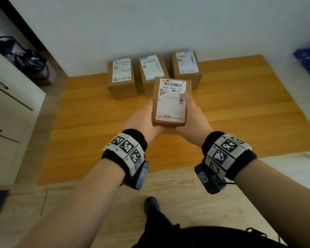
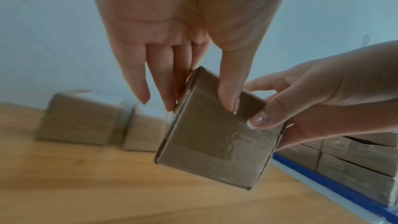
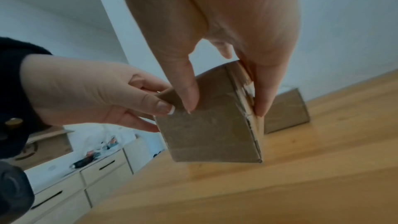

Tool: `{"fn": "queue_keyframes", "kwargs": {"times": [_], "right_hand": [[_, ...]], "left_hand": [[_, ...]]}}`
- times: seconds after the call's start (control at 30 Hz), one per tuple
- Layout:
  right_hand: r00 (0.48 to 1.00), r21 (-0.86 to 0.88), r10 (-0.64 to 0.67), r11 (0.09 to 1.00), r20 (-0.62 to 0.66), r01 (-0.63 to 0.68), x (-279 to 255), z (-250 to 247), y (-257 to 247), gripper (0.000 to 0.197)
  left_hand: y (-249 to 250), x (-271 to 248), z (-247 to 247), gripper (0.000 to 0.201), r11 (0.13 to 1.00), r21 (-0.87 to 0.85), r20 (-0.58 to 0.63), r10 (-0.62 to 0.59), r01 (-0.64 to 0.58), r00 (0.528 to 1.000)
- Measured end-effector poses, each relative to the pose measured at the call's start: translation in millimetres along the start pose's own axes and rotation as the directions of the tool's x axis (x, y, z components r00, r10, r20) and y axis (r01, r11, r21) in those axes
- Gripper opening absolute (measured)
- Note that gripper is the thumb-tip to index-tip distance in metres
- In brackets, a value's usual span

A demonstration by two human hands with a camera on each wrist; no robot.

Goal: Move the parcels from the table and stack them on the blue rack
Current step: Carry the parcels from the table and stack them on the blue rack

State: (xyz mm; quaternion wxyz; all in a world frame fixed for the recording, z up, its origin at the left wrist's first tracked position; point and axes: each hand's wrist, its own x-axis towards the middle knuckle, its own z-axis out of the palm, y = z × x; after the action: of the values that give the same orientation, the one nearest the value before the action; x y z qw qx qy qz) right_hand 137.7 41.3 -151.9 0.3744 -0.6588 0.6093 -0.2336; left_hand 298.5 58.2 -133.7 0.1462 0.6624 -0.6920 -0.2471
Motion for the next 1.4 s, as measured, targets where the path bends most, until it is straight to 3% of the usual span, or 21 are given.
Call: {"fn": "queue_keyframes", "kwargs": {"times": [0.13,0.33,0.6,0.73,0.9,1.03,1.2,1.4], "right_hand": [[0.992,0.024,-0.055,0.998,-0.113,0.058,-20,-57,25,0.104],[0.926,-0.024,-0.219,0.975,-0.307,0.223,-84,-224,90,0.086],[0.837,-0.081,-0.250,0.967,-0.486,0.242,-146,-409,142,0.090],[0.791,-0.082,-0.275,0.958,-0.546,0.276,-150,-484,160,0.079],[0.757,-0.172,-0.339,0.940,-0.559,0.294,-113,-570,177,0.075],[0.782,-0.295,-0.255,0.951,-0.569,0.095,-57,-639,194,0.098],[0.836,-0.384,-0.187,0.923,-0.515,-0.030,16,-703,211,0.104],[0.900,-0.466,-0.122,0.880,-0.419,-0.097,65,-748,237,0.094]], "left_hand": [[63,0,15,0.078,0.997,0.044,-0.032,0.072,-0.070,0.997],[232,-6,66,0.074,0.964,0.047,-0.094,0.266,-0.262,0.959],[428,10,95,0.073,0.872,-0.007,-0.129,0.484,-0.489,0.865],[503,39,106,0.075,0.824,0.018,-0.122,0.564,-0.567,0.816],[578,95,109,0.066,0.761,-0.041,-0.132,0.638,-0.648,0.758],[628,159,118,0.068,0.722,-0.085,-0.174,0.668,-0.687,0.724],[677,230,135,0.081,0.771,-0.054,-0.179,0.618,-0.635,0.766],[715,275,157,0.073,0.843,0.068,-0.083,0.538,-0.534,0.839]]}}
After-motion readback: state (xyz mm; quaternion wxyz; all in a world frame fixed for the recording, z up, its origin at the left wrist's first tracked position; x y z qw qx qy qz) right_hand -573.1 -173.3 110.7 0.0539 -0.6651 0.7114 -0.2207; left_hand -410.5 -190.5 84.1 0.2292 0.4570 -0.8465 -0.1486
